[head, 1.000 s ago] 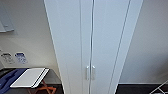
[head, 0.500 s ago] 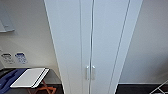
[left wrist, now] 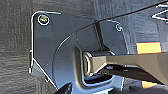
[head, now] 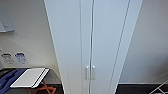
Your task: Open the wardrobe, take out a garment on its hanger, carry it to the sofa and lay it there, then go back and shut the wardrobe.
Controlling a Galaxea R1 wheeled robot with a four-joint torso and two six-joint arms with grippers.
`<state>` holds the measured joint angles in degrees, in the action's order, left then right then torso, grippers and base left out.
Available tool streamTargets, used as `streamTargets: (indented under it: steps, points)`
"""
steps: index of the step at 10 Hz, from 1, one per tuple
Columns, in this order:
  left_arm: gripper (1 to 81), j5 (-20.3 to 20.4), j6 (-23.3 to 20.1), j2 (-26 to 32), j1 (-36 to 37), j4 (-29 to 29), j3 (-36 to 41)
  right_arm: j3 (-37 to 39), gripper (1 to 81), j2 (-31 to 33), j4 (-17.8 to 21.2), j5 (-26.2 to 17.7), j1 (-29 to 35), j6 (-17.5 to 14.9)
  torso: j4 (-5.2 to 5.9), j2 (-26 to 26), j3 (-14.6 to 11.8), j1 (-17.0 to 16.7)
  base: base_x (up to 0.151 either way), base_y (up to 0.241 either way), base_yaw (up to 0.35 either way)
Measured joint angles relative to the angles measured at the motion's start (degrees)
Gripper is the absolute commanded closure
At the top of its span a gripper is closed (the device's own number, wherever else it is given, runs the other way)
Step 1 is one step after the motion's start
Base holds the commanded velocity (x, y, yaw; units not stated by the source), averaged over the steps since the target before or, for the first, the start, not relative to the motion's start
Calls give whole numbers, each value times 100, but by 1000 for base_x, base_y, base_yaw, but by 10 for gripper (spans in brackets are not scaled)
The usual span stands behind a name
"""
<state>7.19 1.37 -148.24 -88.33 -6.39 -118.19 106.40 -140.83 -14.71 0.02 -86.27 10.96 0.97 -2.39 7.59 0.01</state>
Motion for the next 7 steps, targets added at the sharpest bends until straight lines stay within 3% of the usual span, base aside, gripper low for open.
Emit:
streamTargets:
  steps: [4,7]
  points:
    - [10,-30,-2,1313,407,-262,1607,-1663,10,1047,0,-44,551,0,0,0,0,0,0,0,0]
    - [10,-30,-2,2260,1047,-369,2638,-2712,10,1723,-6,-143,1403,0,0,2,2,2,0,0,0]
